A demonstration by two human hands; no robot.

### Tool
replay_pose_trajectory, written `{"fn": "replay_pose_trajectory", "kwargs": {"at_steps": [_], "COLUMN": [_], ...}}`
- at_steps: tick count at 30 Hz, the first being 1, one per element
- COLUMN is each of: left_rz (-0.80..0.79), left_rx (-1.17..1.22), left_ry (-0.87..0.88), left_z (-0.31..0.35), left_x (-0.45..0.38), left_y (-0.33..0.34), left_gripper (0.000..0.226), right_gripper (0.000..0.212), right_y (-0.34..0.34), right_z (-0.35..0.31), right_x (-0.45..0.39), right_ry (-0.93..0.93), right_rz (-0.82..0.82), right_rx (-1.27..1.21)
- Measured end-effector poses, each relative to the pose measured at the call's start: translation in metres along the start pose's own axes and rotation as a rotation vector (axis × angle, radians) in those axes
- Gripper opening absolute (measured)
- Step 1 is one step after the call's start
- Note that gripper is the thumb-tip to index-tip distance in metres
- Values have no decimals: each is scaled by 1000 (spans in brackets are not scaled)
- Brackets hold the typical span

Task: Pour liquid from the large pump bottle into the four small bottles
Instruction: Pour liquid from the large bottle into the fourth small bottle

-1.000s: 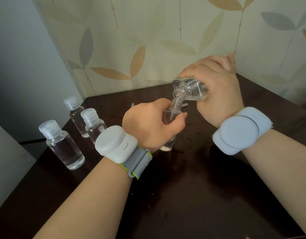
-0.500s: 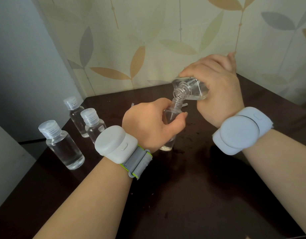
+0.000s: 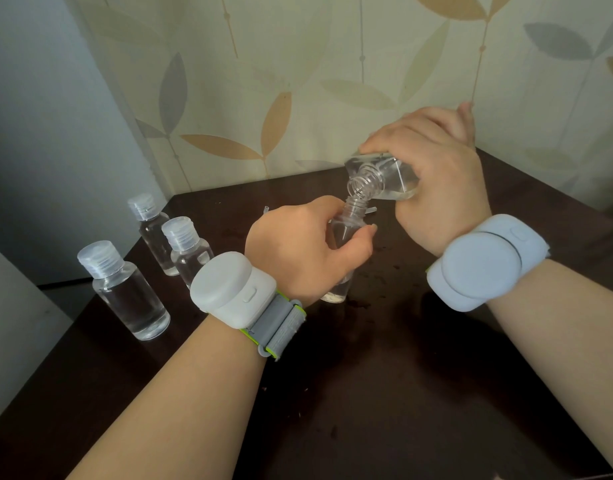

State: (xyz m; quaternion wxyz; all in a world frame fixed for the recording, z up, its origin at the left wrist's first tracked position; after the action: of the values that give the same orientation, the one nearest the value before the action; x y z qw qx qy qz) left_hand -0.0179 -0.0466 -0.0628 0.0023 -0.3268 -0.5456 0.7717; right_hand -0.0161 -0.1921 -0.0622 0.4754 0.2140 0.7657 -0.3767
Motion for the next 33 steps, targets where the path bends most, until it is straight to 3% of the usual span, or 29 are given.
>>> {"fn": "replay_pose_trajectory", "kwargs": {"at_steps": [33], "left_rz": [2], "left_rx": [-1], "left_ry": [5], "left_z": [1], "left_x": [0], "left_y": [0], "left_gripper": [51], "right_gripper": [40], "right_y": [-1], "right_z": [-1], "right_x": [0], "right_ry": [12], "right_rz": [-7], "right_rx": [-22]}}
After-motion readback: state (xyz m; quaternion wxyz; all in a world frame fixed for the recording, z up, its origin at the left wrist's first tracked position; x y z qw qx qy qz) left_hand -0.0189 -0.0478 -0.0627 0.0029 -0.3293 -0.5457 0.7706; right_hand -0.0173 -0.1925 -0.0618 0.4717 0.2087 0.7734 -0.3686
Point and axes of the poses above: each hand's wrist, its own x-axis away from the middle knuckle, its own y-axis out of the palm, z = x × y, the point moved 1 cm from there along -x, towards the middle knuckle, and after that the axes turned 11 degrees about -x, right-handed, at the moved point
